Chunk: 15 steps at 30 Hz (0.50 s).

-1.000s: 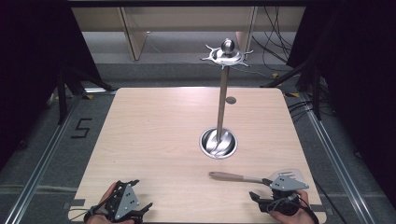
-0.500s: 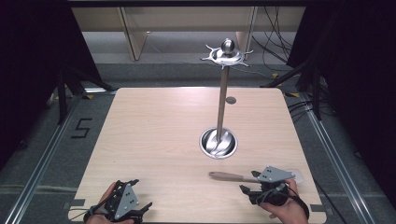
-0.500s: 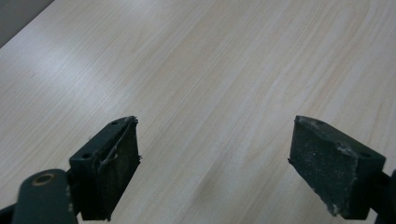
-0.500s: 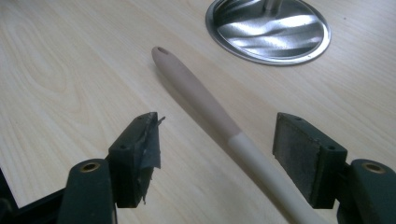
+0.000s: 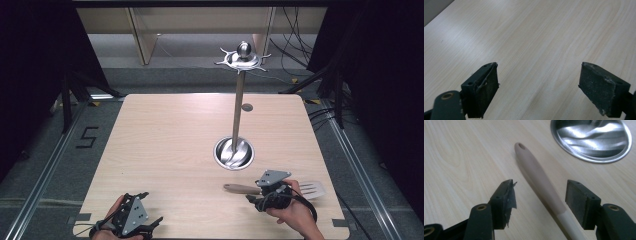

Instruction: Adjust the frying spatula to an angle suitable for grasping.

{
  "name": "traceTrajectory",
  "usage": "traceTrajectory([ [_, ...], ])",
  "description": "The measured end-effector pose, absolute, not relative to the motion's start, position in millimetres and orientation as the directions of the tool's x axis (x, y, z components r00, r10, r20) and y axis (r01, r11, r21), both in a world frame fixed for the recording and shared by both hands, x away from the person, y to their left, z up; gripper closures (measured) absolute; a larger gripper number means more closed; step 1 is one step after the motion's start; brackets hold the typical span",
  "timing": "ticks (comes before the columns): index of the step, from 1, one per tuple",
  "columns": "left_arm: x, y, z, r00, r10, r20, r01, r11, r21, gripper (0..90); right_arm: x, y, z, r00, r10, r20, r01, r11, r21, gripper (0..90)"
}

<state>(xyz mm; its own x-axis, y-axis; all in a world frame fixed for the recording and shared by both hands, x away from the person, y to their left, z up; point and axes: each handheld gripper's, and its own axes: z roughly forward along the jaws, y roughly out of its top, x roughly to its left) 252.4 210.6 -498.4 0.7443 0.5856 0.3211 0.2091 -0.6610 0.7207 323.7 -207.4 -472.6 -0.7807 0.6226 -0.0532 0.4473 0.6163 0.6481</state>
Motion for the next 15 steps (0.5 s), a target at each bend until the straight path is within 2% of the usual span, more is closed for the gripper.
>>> traceTrajectory([
  [15, 253, 210, -499, 0.747, 0.585, 0.315, 0.212, -0.66, 0.721, 15.1, 348, -184, -478, -0.82, 0.57, -0.063, 0.444, 0.7, 0.559, 44.6],
])
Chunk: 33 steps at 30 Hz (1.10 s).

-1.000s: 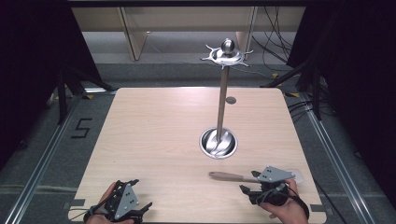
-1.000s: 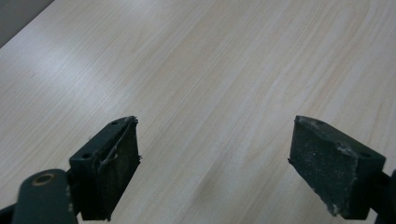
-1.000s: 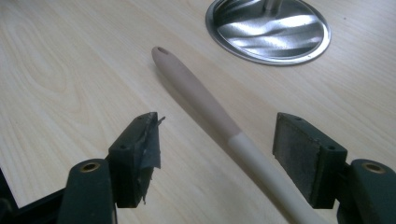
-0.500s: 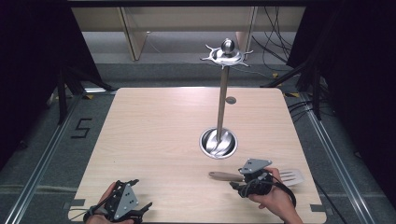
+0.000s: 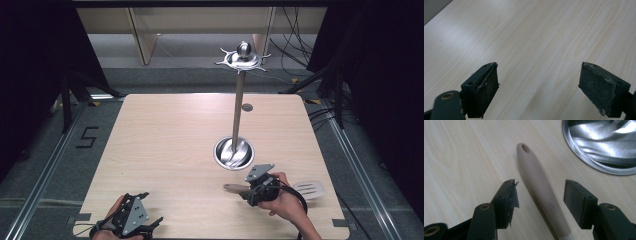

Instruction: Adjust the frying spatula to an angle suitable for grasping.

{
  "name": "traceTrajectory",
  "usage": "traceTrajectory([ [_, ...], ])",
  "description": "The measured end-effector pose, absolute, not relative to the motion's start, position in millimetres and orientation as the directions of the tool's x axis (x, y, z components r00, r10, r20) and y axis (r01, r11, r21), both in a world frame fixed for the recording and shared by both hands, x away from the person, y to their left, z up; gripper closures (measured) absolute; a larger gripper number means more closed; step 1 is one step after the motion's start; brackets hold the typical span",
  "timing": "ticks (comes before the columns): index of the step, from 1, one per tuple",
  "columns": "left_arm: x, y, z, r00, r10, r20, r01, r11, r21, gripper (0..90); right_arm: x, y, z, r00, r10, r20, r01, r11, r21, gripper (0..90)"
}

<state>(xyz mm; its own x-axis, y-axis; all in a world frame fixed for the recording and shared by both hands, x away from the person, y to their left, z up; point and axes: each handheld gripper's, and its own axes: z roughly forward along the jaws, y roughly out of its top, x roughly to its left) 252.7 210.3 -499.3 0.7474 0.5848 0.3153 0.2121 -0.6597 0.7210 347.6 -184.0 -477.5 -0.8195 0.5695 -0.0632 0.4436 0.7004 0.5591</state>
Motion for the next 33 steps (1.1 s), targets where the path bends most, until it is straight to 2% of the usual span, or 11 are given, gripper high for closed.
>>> traceTrajectory([
  [16, 253, 212, -497, 0.763, 0.552, 0.336, 0.201, -0.697, 0.688, 15.1, 364, -170, -487, -0.866, 0.496, -0.061, 0.405, 0.769, 0.495, 50.0],
  [25, 254, 211, -499, 0.764, 0.558, 0.323, 0.201, -0.682, 0.704, 15.1, 369, -169, -491, -0.865, 0.499, -0.053, 0.418, 0.774, 0.476, 54.8],
  [26, 254, 211, -499, 0.764, 0.561, 0.318, 0.206, -0.681, 0.703, 15.1, 368, -168, -489, -0.85, 0.526, -0.039, 0.455, 0.769, 0.45, 57.8],
  [33, 254, 213, -497, 0.766, 0.55, 0.334, 0.202, -0.699, 0.686, 15.1, 374, -163, -485, -0.864, 0.504, -0.022, 0.452, 0.793, 0.409, 59.9],
])
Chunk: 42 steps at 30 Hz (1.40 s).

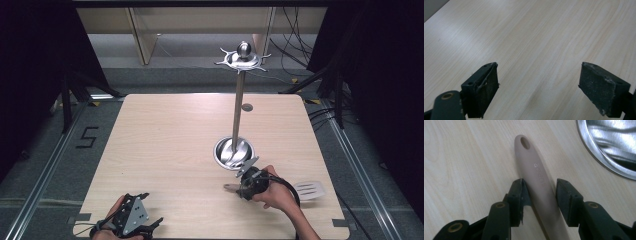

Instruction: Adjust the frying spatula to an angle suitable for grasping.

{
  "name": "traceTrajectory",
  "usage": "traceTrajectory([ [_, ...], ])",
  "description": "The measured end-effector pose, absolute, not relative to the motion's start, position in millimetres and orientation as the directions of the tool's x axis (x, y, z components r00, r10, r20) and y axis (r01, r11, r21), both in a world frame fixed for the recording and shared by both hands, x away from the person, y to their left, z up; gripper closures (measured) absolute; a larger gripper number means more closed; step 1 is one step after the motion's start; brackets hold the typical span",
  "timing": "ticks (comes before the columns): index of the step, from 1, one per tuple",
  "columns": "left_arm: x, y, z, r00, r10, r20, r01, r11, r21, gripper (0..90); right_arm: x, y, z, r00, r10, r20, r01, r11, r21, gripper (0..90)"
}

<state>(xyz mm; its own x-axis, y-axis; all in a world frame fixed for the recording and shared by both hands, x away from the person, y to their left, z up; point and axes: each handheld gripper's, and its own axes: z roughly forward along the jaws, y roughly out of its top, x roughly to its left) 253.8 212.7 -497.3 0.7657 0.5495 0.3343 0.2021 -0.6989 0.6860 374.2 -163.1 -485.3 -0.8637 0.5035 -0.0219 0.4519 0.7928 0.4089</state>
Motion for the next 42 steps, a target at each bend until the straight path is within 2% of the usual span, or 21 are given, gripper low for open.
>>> traceTrajectory([
  [2, 254, 213, -497, 0.764, 0.554, 0.332, 0.205, -0.696, 0.689, 15.1, 375, -160, -484, -0.863, 0.504, -0.04, 0.452, 0.805, 0.384, 61.1],
  [3, 254, 213, -497, 0.762, 0.555, 0.333, 0.205, -0.695, 0.689, 15.1, 379, -157, -483, -0.883, 0.467, -0.057, 0.418, 0.834, 0.362, 62.3],
  [6, 254, 213, -497, 0.767, 0.547, 0.336, 0.2, -0.701, 0.685, 15.1, 381, -154, -480, -0.876, 0.474, -0.091, 0.423, 0.845, 0.328, 64.2],
  [8, 254, 211, -500, 0.752, 0.576, 0.32, 0.205, -0.666, 0.718, 15.1, 383, -152, -479, -0.887, 0.451, -0.098, 0.404, 0.862, 0.306, 65.1],
  [12, 254, 213, -497, 0.771, 0.544, 0.332, 0.196, -0.698, 0.689, 15.1, 384, -149, -476, -0.91, 0.399, -0.115, 0.362, 0.898, 0.248, 66.8],
  [16, 254, 213, -496, 0.774, 0.541, 0.33, 0.198, -0.701, 0.686, 15.1, 380, -146, -473, -0.912, 0.397, -0.103, 0.371, 0.906, 0.203, 67.5],
  [18, 253, 211, -499, 0.761, 0.566, 0.317, 0.203, -0.673, 0.711, 15.1, 384, -147, -473, -0.934, 0.333, -0.134, 0.306, 0.934, 0.186, 67.7],
  [19, 253, 211, -499, 0.759, 0.571, 0.313, 0.206, -0.667, 0.716, 15.1, 383, -146, -473, -0.923, 0.363, -0.125, 0.341, 0.925, 0.168, 67.8],
  [21, 253, 211, -499, 0.756, 0.568, 0.327, 0.201, -0.676, 0.709, 15.1, 384, -145, -475, -0.926, 0.361, -0.107, 0.341, 0.925, 0.166, 67.8],
  [24, 253, 211, -499, 0.754, 0.571, 0.325, 0.205, -0.675, 0.709, 15.1, 387, -147, -476, -0.931, 0.354, -0.091, 0.337, 0.927, 0.165, 68.0],
  [25, 253, 211, -499, 0.758, 0.569, 0.318, 0.204, -0.671, 0.713, 15.1, 390, -149, -476, -0.941, 0.327, -0.09, 0.308, 0.935, 0.178, 68.1],
  [26, 253, 211, -499, 0.758, 0.569, 0.318, 0.204, -0.671, 0.713, 15.1, 387, -148, -475, -0.928, 0.363, -0.084, 0.346, 0.923, 0.166, 68.2],
  [29, 254, 211, -500, 0.753, 0.571, 0.327, 0.203, -0.674, 0.71, 15.1, 388, -148, -476, -0.938, 0.333, -0.098, 0.314, 0.934, 0.168, 68.7],
  [32, 253, 211, -500, 0.754, 0.577, 0.314, 0.211, -0.666, 0.715, 15.1, 389, -148, -475, -0.932, 0.343, -0.115, 0.321, 0.931, 0.172, 68.7],
  [34, 254, 210, -500, 0.751, 0.576, 0.323, 0.209, -0.671, 0.711, 15.1, 386, -152, -467, -0.919, 0.382, -0.1, 0.357, 0.912, 0.201, 68.9],
  [35, 254, 211, -499, 0.752, 0.57, 0.331, 0.203, -0.679, 0.706, 15.1, 389, -156, -464, -0.929, 0.355, -0.108, 0.322, 0.916, 0.239, 68.9],
  [36, 254, 211, -499, 0.752, 0.57, 0.331, 0.203, -0.679, 0.706, 15.1, 389, -159, -459, -0.918, 0.383, -0.106, 0.347, 0.903, 0.255, 68.9],
  [38, 254, 211, -499, 0.758, 0.564, 0.327, 0.204, -0.681, 0.704, 15.1, 390, -163, -454, -0.913, 0.392, -0.115, 0.354, 0.899, 0.258, 69.0],
  [39, 253, 212, -498, 0.765, 0.553, 0.33, 0.201, -0.692, 0.693, 15.1, 389, -169, -448, -0.902, 0.415, -0.118, 0.36, 0.875, 0.325, 68.9],
  [42, 253, 211, -500, 0.752, 0.574, 0.324, 0.21, -0.674, 0.708, 15.1, 388, -181, -434, -0.885, 0.452, -0.114, 0.376, 0.836, 0.399, 69.0],
])
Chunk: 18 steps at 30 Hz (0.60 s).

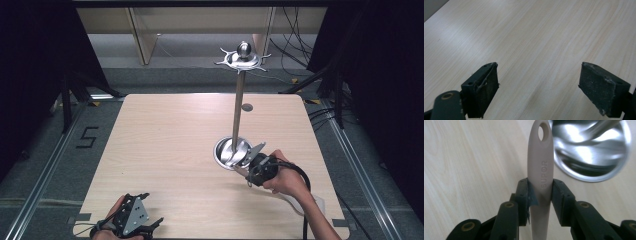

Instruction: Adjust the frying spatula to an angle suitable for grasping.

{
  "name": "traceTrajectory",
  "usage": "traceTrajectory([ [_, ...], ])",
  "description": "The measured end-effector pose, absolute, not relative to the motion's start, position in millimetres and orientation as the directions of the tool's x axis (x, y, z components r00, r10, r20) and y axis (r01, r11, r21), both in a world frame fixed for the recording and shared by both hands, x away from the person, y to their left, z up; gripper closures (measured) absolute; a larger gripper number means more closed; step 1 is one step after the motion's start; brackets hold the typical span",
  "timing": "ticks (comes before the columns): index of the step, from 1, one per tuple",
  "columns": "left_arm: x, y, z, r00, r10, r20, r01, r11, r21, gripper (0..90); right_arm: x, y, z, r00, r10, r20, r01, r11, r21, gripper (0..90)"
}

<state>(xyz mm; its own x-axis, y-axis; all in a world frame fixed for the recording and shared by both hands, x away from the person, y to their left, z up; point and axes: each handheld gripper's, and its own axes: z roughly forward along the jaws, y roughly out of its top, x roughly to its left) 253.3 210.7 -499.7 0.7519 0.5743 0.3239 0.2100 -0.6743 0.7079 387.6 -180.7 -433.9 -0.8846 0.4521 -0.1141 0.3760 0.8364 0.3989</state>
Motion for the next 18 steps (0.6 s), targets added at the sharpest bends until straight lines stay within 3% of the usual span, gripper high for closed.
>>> traceTrajectory([
  [3, 254, 212, -498, 0.768, 0.551, 0.326, 0.207, -0.696, 0.687, 15.1, 383, -195, -415, -0.85, 0.512, -0.125, 0.407, 0.788, 0.463, 69.0],
  [10, 254, 211, -499, 0.76, 0.563, 0.326, 0.21, -0.686, 0.697, 15.1, 378, -219, -391, -0.8, 0.567, -0.195, 0.37, 0.723, 0.584, 69.0],
  [11, 254, 211, -500, 0.757, 0.562, 0.333, 0.207, -0.69, 0.694, 15.1, 377, -228, -384, -0.811, 0.546, -0.209, 0.32, 0.715, 0.622, 69.0],
  [18, 254, 212, -499, 0.766, 0.55, 0.333, 0.208, -0.702, 0.681, 15.1, 366, -252, -363, -0.769, 0.621, -0.152, 0.361, 0.619, 0.697, 68.9],
])
